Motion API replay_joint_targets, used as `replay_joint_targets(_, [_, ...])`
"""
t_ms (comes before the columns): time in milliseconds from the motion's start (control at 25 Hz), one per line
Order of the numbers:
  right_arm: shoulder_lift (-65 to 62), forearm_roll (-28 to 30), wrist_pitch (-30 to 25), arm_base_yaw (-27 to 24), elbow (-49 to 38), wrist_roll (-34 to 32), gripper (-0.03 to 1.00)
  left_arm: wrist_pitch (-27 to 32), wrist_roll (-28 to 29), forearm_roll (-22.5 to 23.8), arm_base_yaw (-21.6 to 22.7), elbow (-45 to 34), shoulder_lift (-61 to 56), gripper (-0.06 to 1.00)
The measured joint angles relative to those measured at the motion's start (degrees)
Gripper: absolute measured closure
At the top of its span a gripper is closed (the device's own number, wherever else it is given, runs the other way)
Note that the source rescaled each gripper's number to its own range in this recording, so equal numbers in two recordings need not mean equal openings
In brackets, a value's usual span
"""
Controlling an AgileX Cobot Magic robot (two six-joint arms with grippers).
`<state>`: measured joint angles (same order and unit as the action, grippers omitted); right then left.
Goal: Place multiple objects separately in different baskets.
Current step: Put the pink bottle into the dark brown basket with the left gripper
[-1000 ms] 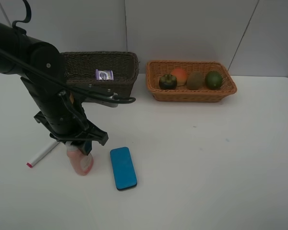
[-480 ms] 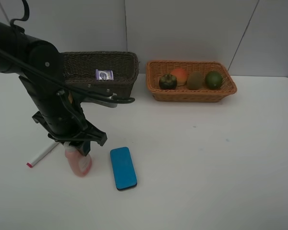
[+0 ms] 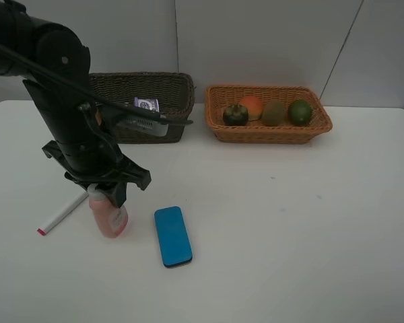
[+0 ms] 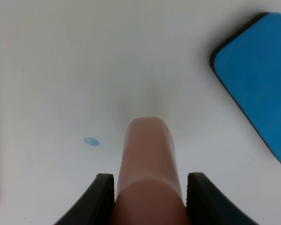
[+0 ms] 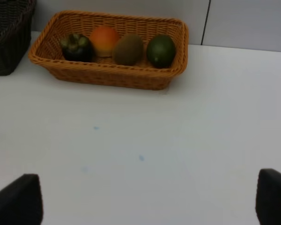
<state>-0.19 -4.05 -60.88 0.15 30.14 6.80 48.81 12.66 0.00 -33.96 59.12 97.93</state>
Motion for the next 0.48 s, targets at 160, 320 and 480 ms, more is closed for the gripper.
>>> replay_joint_targets(160, [0.0,0.0,0.0,0.0,0.0,0.0,-0.03,4.0,0.0,1.5,0.0,5.5,0.0,0.67])
replay_joint_targets(320, [0.0,0.0,0.0,0.0,0.0,0.0,-0.03,6.9,-0.5,3.0,1.2,10.9,0.0,0.67])
replay_joint_targets(480, [0.0,0.0,0.0,0.0,0.0,0.0,-0.03,9.3,-2.3,3.7,3.3,15.8,0.0,0.67])
